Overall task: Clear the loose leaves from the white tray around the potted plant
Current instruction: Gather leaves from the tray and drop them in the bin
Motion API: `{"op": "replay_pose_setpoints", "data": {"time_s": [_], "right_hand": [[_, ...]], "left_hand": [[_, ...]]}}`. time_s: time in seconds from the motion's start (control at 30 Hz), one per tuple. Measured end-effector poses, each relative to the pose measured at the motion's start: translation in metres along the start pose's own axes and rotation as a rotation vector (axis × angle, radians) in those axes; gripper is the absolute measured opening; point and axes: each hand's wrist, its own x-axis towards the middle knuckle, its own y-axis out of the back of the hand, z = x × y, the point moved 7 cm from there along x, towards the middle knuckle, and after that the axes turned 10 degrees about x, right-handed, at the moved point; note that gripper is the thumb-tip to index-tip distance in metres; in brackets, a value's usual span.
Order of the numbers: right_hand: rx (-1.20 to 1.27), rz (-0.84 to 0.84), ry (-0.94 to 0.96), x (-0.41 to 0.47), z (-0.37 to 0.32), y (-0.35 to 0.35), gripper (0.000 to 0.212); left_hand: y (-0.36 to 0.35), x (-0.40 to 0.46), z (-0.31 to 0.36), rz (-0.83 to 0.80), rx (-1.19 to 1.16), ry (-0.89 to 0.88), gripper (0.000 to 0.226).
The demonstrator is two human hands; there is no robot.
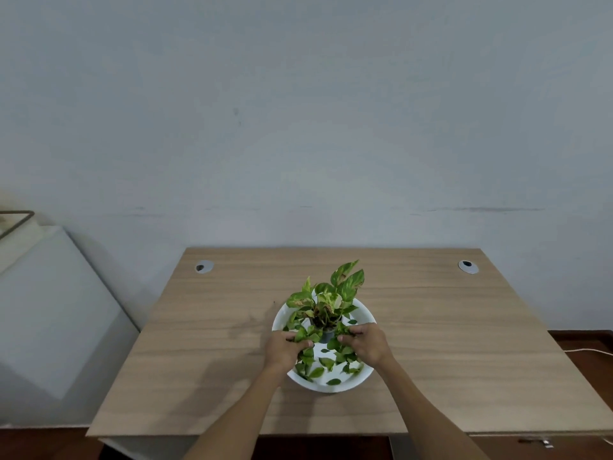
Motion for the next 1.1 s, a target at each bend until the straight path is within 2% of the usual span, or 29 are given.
{"op": "replay_pose_setpoints", "data": {"time_s": [0.17,0.3,0.43,0.5,0.6,0.7,0.83,0.97,1.1], "right_hand": [[-0.08,-0.126,0.106,-0.007,-0.025,-0.031,0.033],[-0.085,-0.176,0.123,-0.003,-0.036,-0.064,0.017],[-0.108,-0.229,0.176,0.005,-0.056,-0.103,0.048],[-0.126,-0.266,0.206,0.005,-0.072,-0.126,0.054],[-0.151,-0.284,0.251,0.003,-0.097,-0.154,0.049],[-0.171,-0.302,0.263,0.0,-0.125,-0.197,0.041],[-0.217,-0.319,0.297,-0.003,-0.16,-0.259,0.042],[-0.224,-0.341,0.318,-0.011,-0.197,-0.314,0.012],[-0.229,-0.374,0.319,-0.024,-0.228,-0.384,0.009]], "left_hand": [[0.022,-0.005,-0.013,0.049,0.008,0.032,0.016],[0.058,-0.005,-0.026,0.117,-0.027,0.062,0.02],[0.103,-0.003,-0.045,0.221,-0.043,0.108,0.019],[0.126,-0.006,-0.06,0.248,-0.039,0.128,0.022],[0.157,-0.005,-0.082,0.264,-0.041,0.157,0.028],[0.202,-0.003,-0.103,0.291,-0.057,0.156,0.023],[0.266,0.003,-0.134,0.326,-0.074,0.15,0.021],[0.322,0.008,-0.174,0.355,-0.056,0.16,0.025],[0.38,0.008,-0.23,0.382,-0.053,0.178,0.017]]}}
